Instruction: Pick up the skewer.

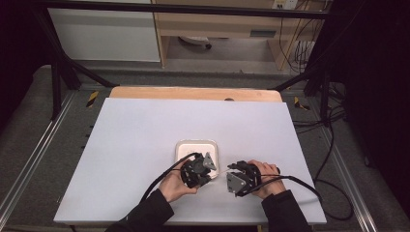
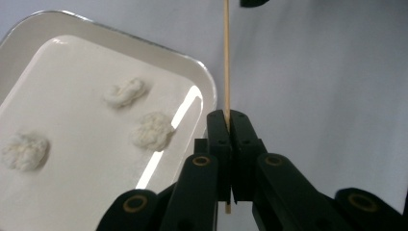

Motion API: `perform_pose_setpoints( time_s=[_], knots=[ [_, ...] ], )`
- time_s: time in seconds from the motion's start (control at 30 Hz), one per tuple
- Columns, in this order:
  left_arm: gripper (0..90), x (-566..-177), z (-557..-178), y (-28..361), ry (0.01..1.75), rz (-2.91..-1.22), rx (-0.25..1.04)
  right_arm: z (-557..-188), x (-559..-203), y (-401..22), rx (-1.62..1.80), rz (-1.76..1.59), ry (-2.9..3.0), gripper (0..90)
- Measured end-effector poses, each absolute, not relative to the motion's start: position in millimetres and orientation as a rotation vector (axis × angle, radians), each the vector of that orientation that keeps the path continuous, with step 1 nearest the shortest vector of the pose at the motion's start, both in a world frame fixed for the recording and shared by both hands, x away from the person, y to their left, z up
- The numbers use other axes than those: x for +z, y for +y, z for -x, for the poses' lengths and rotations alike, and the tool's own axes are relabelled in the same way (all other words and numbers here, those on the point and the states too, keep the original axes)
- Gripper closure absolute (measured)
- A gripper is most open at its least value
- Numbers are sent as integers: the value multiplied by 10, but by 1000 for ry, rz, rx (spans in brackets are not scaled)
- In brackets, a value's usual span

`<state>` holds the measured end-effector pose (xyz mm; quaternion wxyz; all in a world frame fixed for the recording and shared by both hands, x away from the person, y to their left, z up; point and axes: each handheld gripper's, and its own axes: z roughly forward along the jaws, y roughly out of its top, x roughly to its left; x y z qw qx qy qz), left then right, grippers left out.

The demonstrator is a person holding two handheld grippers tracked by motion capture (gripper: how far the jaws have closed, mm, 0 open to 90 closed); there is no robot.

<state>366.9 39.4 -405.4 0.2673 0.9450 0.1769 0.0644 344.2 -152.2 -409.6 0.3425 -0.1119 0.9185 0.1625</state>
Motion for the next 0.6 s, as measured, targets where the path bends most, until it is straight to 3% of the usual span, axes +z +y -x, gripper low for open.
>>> perform_pose_setpoints(
  time_s=[0.03, 0.33, 0.6],
  knots=[
    [890, -4056, -3671, 418, 485, -2546, 180, -3442, -4096, -1522, 423, 291, 2388, 686],
    [889, -4019, -3656, 669, 525, -2513, 213, -3514, -4003, -1682, 712, -144, 2422, 360],
    [888, -4006, -3616, 927, 574, -2464, 245, -3569, -4038, -1856, 843, -459, 2416, 202]
  ],
)
